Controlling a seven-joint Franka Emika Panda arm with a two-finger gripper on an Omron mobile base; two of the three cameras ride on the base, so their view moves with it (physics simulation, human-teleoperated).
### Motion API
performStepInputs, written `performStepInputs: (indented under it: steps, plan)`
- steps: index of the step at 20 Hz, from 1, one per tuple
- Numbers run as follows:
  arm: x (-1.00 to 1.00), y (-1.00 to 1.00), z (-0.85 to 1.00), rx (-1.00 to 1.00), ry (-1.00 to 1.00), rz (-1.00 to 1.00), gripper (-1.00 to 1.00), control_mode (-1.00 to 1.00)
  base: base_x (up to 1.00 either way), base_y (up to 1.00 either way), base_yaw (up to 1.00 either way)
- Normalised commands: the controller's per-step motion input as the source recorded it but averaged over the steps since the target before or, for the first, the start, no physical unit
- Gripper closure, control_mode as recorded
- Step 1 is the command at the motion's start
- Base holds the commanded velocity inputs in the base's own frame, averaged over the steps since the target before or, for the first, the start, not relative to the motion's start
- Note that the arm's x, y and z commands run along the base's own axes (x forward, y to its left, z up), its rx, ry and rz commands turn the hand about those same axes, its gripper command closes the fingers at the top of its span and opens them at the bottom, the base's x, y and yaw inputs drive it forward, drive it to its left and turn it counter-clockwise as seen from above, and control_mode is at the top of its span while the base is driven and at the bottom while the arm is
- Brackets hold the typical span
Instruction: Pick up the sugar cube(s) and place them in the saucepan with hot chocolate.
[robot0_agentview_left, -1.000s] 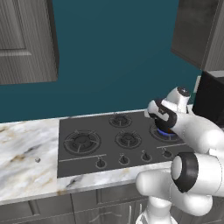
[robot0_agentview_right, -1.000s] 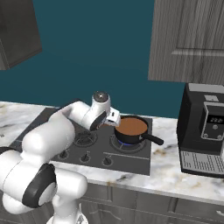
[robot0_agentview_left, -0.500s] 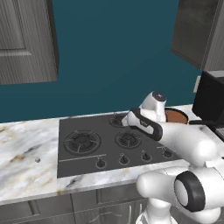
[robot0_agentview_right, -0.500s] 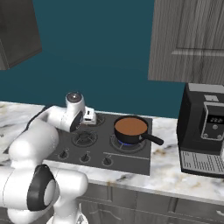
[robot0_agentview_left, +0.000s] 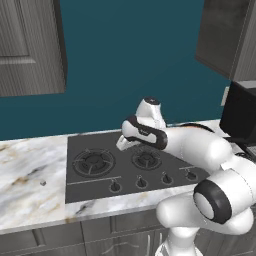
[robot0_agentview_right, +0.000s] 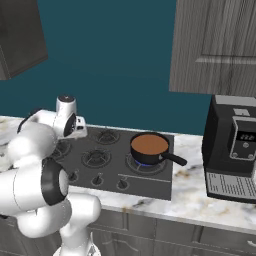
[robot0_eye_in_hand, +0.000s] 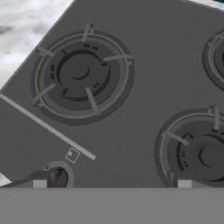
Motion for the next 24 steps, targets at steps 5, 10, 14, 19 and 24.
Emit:
performStepInputs:
  steps: [5,10,14,19,24]
  plan:
    - [0.07,0.74,-0.27,-0.05,0.04,0.16,-1.0,-1.0,0.0,0.0,0.0]
    - [0.1,0.45,-0.88,0.0,-0.01,0.04,-1.0,-1.0,0.0,0.0,0.0]
    - [0.0,0.5,-0.35,0.0,-0.03,0.04,-1.0,-1.0,0.0,0.0,0.0]
    - [-0.02,0.51,0.23,-0.02,0.0,0.07,-1.0,-1.0,0.0,0.0,0.0]
    - [-0.15,0.48,0.27,-0.03,-0.03,0.04,-1.0,-1.0,0.0,0.0,0.0]
